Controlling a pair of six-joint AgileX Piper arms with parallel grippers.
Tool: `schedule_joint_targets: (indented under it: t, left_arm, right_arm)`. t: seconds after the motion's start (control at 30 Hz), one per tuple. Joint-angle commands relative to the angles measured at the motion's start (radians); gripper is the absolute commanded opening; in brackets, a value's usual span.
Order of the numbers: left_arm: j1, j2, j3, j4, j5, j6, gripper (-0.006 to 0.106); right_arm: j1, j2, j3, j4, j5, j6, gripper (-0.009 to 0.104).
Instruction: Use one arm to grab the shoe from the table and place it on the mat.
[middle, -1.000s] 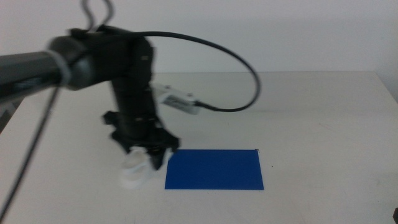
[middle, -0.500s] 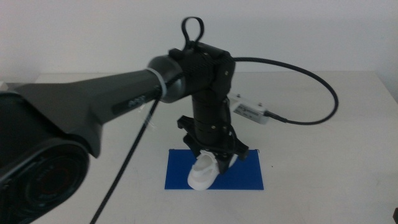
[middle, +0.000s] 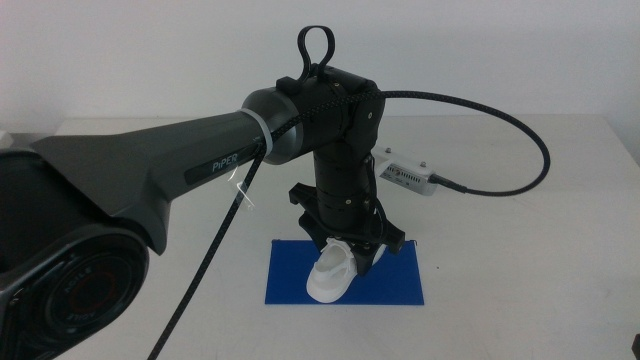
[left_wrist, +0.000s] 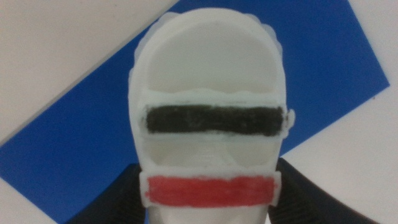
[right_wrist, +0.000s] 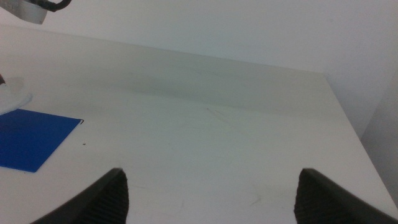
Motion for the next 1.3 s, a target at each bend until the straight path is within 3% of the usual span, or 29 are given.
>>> schedule_joint_targets:
  t: [0.0,0.63,1.0,1.2,1.27]
  left_arm:
    - [-0.004,-0.064,-0.03,-0.006,0.092,-0.053,-0.001]
    - [-0.004,-0.064,-0.03,-0.021,0.092,-1.072,-0.001]
    - [-0.004,-0.064,-0.03,0.013,0.09,-1.664,-0.001]
    - [-0.004,-0.064,-0.03,0.013,0.09,-2.091,-0.001]
    - [-0.004,-0.064,-0.03,0.013,0.088,-2.114,-0.001]
  right_arm:
    - [0.003,0.004,0.005,-0.011,-0.073,-0.01,0.078]
    - [0.003,0.004,0.005,-0.011,-0.073,-0.01,0.078]
    - [0.003,0.004,0.005,-0.011,-0.073,-0.01,0.078]
    - [0.003,0.004,0.005,-0.011,-0.073,-0.01,0.078]
    - [0.003,0.004,0.005,-0.011,-0.073,-0.01,0.078]
